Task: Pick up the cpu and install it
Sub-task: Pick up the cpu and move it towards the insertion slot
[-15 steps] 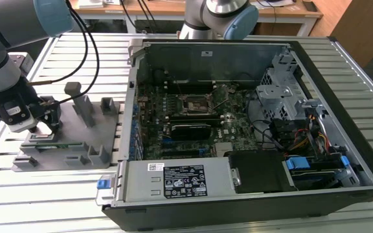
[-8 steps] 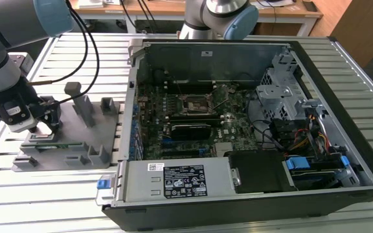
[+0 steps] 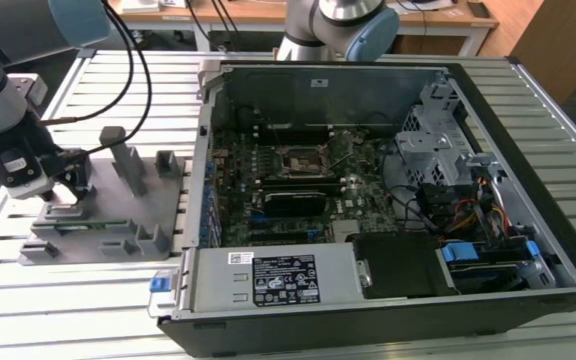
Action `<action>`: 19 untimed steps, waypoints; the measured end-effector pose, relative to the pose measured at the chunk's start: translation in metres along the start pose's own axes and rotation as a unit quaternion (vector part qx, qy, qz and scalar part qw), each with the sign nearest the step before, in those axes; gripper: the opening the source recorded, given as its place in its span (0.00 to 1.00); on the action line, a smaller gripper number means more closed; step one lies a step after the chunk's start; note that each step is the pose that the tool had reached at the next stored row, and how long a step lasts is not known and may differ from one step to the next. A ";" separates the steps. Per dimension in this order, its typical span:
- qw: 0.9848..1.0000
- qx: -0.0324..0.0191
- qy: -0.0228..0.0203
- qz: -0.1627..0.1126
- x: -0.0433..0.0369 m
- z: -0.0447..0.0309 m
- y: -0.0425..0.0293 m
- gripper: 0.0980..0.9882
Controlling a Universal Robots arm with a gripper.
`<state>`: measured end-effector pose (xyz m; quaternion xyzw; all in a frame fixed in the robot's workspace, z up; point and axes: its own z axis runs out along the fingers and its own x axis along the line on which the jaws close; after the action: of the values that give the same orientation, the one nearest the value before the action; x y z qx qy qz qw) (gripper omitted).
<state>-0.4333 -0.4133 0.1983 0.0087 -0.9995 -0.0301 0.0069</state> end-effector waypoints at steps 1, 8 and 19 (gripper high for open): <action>1.000 0.000 0.000 0.000 0.0000 -0.0023 0.0001 0.49; 1.000 0.000 0.000 0.000 0.0003 -0.0212 0.0013 0.49; 1.000 0.000 0.000 0.000 0.0005 -0.0429 0.0026 0.49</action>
<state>-0.4333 -0.4133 0.2412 0.0087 -0.9995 -0.0303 0.0068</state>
